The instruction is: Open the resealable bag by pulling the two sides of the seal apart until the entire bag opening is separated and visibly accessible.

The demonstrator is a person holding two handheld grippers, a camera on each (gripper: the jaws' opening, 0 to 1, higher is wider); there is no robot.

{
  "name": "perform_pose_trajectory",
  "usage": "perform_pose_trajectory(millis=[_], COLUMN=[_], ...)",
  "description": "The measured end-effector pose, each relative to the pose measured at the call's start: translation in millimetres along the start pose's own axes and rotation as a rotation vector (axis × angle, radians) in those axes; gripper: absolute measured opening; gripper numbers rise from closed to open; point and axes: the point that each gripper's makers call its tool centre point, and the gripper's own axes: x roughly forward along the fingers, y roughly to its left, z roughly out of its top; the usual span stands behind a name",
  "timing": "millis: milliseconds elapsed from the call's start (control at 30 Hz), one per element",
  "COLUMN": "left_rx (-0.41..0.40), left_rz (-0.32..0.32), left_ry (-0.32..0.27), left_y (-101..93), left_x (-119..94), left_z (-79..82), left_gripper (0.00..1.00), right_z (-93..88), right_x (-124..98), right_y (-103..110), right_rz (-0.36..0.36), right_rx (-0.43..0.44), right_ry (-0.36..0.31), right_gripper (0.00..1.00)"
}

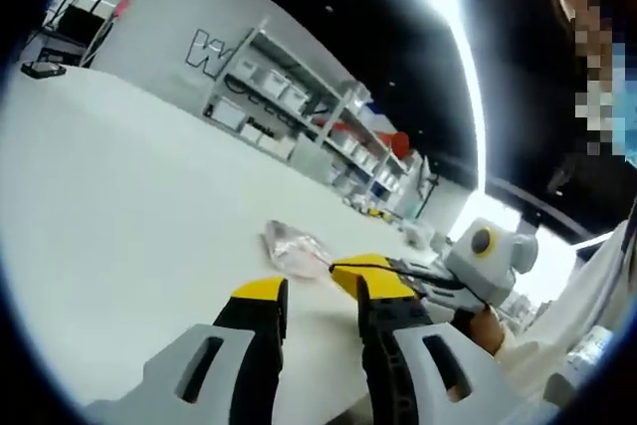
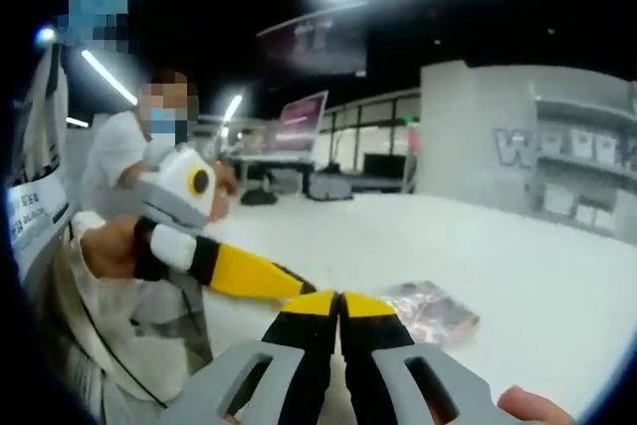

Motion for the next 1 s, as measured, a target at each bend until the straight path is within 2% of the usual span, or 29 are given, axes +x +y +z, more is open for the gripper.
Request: perform_pose_trajectory(millis=[133, 267, 433, 1000], left_rx=[-0.038, -0.068, -0.156, -0.197], left_rz=[-0.013, -0.009, -0.054, -0.03], left_ry=[-0.015, -0.012, -0.032, 0.0], left_y=[-0.9, 1.6, -4.1, 1.4], left_x=[2.2, 4.6, 6.9, 8.8], left_z=[2.5, 0.7, 3.6, 1.2], left_gripper=[0.2, 0.17, 0.09, 0.08], right_z=[1.4, 2.4, 2.8, 0.8], right_x=[-0.7, -1.7, -2.1, -0.8], right_y=[0.5, -0.1, 0.7, 3.6], right_rz=[0.005, 0.004, 0.01, 0.025], right_rx=[0.003, 0.007, 0.006, 0.003], right_ry=[-0.01, -0.018, -0.022, -0.017], right_gripper=[0.0, 0.0, 0.0, 0.0])
